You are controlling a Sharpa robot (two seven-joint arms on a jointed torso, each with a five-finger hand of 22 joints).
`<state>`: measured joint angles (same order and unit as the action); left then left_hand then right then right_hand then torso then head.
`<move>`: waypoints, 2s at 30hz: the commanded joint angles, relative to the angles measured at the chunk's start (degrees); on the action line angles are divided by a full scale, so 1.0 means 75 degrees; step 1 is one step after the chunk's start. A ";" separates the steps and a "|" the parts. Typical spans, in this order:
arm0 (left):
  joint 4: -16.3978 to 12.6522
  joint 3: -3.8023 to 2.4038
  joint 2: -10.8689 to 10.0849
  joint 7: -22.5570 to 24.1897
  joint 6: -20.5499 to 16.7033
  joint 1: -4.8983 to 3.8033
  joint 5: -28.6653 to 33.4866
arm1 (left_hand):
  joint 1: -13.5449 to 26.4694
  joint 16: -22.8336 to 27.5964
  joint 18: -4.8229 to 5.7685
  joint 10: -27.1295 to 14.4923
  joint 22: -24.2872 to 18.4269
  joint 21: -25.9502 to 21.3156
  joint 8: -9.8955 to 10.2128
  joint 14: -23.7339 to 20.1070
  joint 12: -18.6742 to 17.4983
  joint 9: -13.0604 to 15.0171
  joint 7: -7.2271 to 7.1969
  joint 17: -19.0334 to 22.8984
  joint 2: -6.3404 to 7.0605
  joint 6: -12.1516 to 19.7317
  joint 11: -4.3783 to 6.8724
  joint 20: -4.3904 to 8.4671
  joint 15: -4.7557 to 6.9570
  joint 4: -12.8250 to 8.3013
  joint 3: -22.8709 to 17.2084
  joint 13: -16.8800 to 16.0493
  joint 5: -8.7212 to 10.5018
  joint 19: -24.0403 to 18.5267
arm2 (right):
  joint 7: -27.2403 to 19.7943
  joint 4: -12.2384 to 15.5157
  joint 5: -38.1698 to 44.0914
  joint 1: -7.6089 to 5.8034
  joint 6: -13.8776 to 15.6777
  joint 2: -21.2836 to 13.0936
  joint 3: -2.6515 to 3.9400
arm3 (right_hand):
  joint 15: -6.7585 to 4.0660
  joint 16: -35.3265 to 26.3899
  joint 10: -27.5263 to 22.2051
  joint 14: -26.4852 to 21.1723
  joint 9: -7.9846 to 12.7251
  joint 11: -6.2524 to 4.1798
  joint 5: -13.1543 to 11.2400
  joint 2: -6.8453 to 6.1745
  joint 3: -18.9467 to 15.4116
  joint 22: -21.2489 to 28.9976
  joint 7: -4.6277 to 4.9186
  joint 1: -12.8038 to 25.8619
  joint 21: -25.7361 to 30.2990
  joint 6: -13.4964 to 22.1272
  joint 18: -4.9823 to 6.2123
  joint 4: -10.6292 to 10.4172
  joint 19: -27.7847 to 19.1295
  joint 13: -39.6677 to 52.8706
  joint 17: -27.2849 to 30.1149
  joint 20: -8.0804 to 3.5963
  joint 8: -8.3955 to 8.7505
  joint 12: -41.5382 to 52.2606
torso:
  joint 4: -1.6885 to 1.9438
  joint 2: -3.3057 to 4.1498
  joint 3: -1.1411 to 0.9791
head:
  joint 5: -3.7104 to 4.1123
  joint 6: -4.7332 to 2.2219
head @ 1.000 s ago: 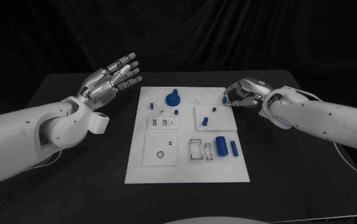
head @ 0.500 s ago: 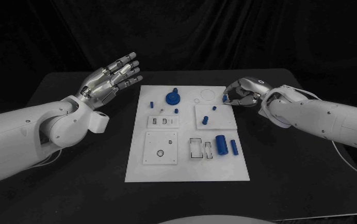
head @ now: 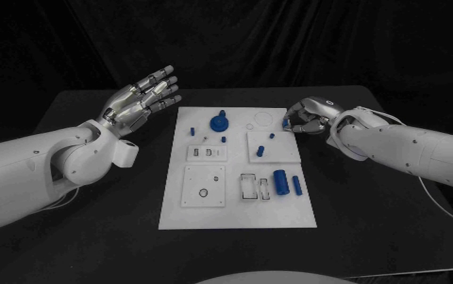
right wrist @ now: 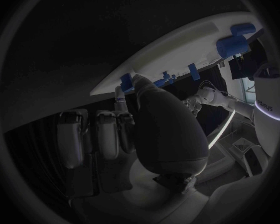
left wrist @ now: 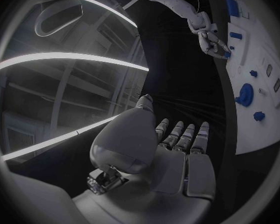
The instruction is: Assemble the parts on the task board
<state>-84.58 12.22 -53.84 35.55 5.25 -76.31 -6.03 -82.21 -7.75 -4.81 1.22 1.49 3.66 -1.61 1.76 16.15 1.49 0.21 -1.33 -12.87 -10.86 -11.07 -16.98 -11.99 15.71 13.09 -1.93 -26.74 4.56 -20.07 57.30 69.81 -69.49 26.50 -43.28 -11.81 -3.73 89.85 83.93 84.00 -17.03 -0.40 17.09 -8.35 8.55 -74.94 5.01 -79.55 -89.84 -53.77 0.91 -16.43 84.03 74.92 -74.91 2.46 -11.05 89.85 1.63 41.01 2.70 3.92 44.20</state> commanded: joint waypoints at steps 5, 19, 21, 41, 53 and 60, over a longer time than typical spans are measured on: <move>0.0000 -0.0008 0.0019 0.0052 0.0132 0.0017 0.0022 | -0.0122 -0.0050 0.0138 0.0001 -0.0005 -0.0007 0.0010 0.0006 0.0060 0.0008 0.0039 -0.0008 -0.0023 -0.0050 -0.0038 0.0013 -0.0053 -0.0004 -0.0055 -0.0013 -0.0086 -0.0035 | 0.0152 -0.0021 0.0002 0.0029 -0.0078 0.0021 0.0003 | 0.0021 0.0019 0.0810 0.0800 -0.0105 0.0019 0.0328 0.0124 0.0066 -0.2009 -0.0018 -0.0068 -0.0021 -0.0041 -0.0121 0.0063 0.0796 0.2011 -0.2012 0.0051 -0.0182 0.0020 | 0.0000 -0.0001 0.0000 | -0.0003 0.0016; -0.0015 -0.0008 -0.0021 0.0015 0.0144 0.0026 0.0022 | -0.0187 -0.0055 0.0138 0.0001 -0.0005 -0.0006 0.0008 0.0008 0.0067 0.0009 0.0048 -0.0008 -0.0028 -0.0061 -0.0041 0.0013 -0.0056 -0.0026 -0.0091 -0.0013 -0.0170 -0.0037 | 0.0024 0.0208 0.0002 0.0022 0.0532 -0.0085 0.0005 | -0.0017 0.0019 0.0810 0.0800 -0.0313 -0.0025 0.0734 0.0209 0.0134 -0.2009 -0.0078 -0.0193 -0.0021 -0.0144 -0.0121 0.0173 0.0796 0.2011 -0.2012 0.0022 -0.0488 0.0020 | 0.0000 -0.0001 -0.0001 | -0.0051 0.0074; -0.0016 -0.0008 -0.0025 0.0008 0.0141 0.0027 0.0022 | -0.0195 -0.0058 0.0138 0.0002 -0.0003 -0.0001 0.0007 0.0008 0.0070 0.0010 0.0050 -0.0009 -0.0029 -0.0063 -0.0042 0.0013 -0.0056 -0.0031 -0.0095 -0.0014 -0.0176 -0.0031 | 0.0015 0.0319 0.0002 0.0005 0.0666 -0.0135 0.0006 | -0.0018 0.0019 0.0810 0.0800 -0.0322 -0.0025 0.0741 0.0211 0.0136 -0.2009 -0.0078 -0.0197 -0.0021 -0.0154 -0.0121 0.0178 0.0796 0.2011 -0.2012 0.0021 -0.0502 0.0020 | 0.0000 -0.0001 0.0000 | -0.0056 0.0073; 0.0034 -0.0008 0.0086 -0.0046 0.0105 0.0028 0.0022 | -0.0260 -0.0096 0.0149 0.0030 -0.0021 -0.0043 -0.0001 0.0022 0.0164 0.0016 0.0082 -0.0015 -0.0009 -0.0110 -0.0047 0.0013 -0.0076 -0.0058 -0.0122 -0.0026 -0.0241 -0.0087 | 0.0585 0.2333 0.0404 -0.0626 0.0249 0.0189 0.0009 | 0.0008 0.0019 0.0810 0.0800 -0.0369 0.0034 0.0823 0.0225 0.0144 -0.2009 -0.0041 -0.0201 -0.0021 -0.0136 -0.0121 0.0215 0.0796 0.2011 -0.2012 0.0026 -0.0558 0.0020 | -0.0004 -0.0001 -0.0006 | -0.0277 0.0161; 0.0109 -0.0008 0.0171 -0.0080 0.0144 0.0032 0.0022 | -0.0284 -0.0101 0.0148 0.0040 -0.0021 -0.0041 -0.0003 0.0025 0.0193 0.0017 0.0093 -0.0016 -0.0010 -0.0118 -0.0049 0.0013 -0.0078 -0.0068 -0.0136 -0.0029 -0.0267 -0.0087 | 0.1189 0.2411 0.1113 -0.0539 -0.0469 0.0861 0.0009 | 0.0062 0.0019 0.0810 0.0800 -0.0402 0.0086 0.0982 0.0237 0.0173 -0.2009 0.0010 -0.0232 -0.0021 -0.0035 -0.0121 0.0329 0.0796 0.2011 -0.2012 0.0067 -0.0573 0.0020 | 0.0022 0.0007 -0.0009 | -0.0320 0.0221; 0.0133 -0.0008 0.0214 -0.0100 0.0173 0.0038 0.0022 | -0.0302 -0.0111 0.0147 0.0044 -0.0020 -0.0039 -0.0002 0.0028 0.0203 0.0017 0.0098 -0.0017 -0.0018 -0.0116 -0.0054 0.0013 -0.0080 -0.0077 -0.0150 -0.0030 -0.0280 -0.0086 | 0.1352 0.2375 0.1240 -0.0430 -0.0704 0.1047 0.0009 | 0.0066 0.0019 0.0810 0.0800 -0.0405 0.0095 0.1002 0.0236 0.0172 -0.2006 0.0015 -0.0222 -0.0014 -0.0022 -0.0119 0.0336 0.0791 0.2011 -0.2012 0.0071 -0.0573 0.0020 | 0.0010 0.0005 -0.0005 | -0.0361 0.0220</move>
<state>-83.56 12.22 -52.35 34.35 5.75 -76.09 -6.03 -83.78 -8.25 -4.81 1.42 1.39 3.66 -1.61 1.97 17.32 1.54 0.82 -1.39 -13.07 -11.47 -11.27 -16.78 -12.19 15.24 12.29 -2.09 -28.47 4.35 -12.77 75.16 76.89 -72.93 23.90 -35.52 -11.76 -3.74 89.85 83.93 84.00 -20.00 0.02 24.41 -6.78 9.81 -74.95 4.93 -81.15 -89.84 -54.24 0.91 -14.21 84.03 74.90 -74.90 2.46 -14.96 89.85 1.70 41.04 2.65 1.32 45.86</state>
